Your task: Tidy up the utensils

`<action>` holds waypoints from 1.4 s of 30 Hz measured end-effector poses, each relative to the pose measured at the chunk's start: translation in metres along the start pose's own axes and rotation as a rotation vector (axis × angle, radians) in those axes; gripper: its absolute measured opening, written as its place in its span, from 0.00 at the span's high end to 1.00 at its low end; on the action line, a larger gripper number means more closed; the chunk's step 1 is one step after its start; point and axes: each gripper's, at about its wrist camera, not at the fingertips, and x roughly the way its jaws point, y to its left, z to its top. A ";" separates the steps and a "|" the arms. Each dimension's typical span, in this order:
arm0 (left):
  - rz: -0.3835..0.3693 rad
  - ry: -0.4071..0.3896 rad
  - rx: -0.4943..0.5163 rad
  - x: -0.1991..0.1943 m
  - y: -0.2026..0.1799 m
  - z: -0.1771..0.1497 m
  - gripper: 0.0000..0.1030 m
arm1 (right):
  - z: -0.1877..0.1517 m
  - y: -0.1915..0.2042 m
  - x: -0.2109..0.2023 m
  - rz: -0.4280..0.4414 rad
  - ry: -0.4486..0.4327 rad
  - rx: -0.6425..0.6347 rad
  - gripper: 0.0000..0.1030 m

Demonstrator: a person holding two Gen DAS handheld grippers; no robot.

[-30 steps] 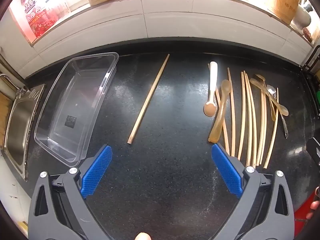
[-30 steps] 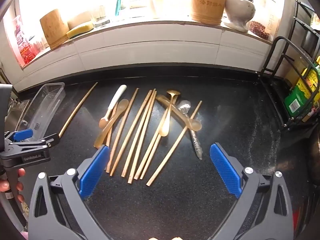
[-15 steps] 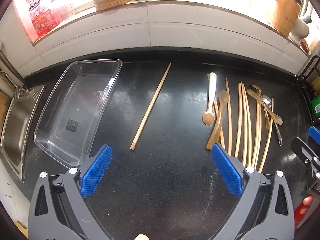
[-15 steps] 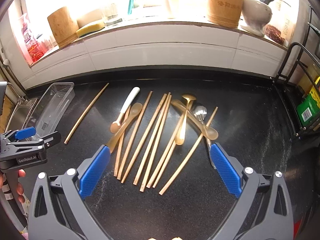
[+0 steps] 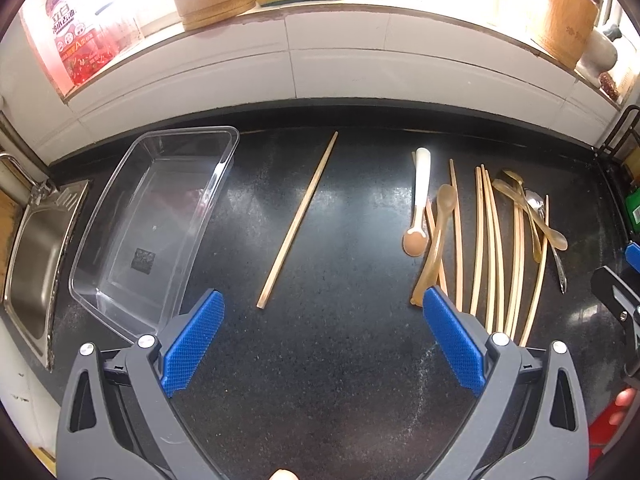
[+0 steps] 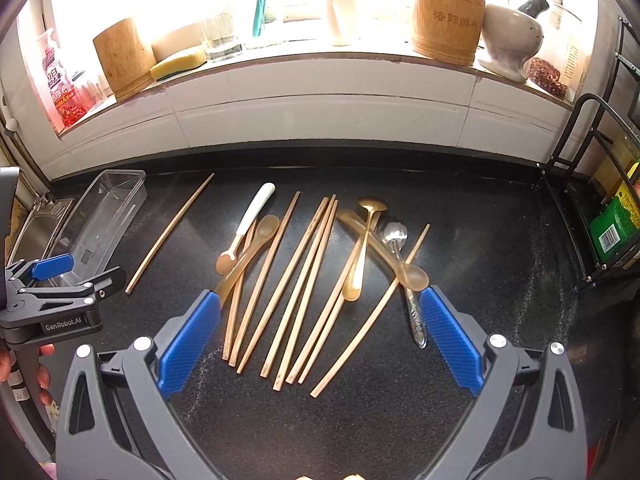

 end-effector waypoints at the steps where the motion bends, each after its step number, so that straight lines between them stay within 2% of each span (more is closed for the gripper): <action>1: -0.002 -0.002 0.000 0.000 0.000 0.001 0.06 | 0.000 0.000 -0.001 -0.001 -0.002 0.000 0.06; 10: -0.024 0.004 0.034 0.001 -0.011 0.003 0.06 | -0.001 -0.005 -0.004 -0.007 -0.004 0.014 0.06; 24: 0.009 -0.006 0.065 -0.001 -0.014 0.000 0.06 | -0.002 -0.002 -0.005 0.001 -0.005 0.012 0.06; 42: 0.007 0.008 0.035 0.000 -0.007 -0.005 0.06 | -0.003 -0.001 -0.003 0.005 0.009 0.006 0.06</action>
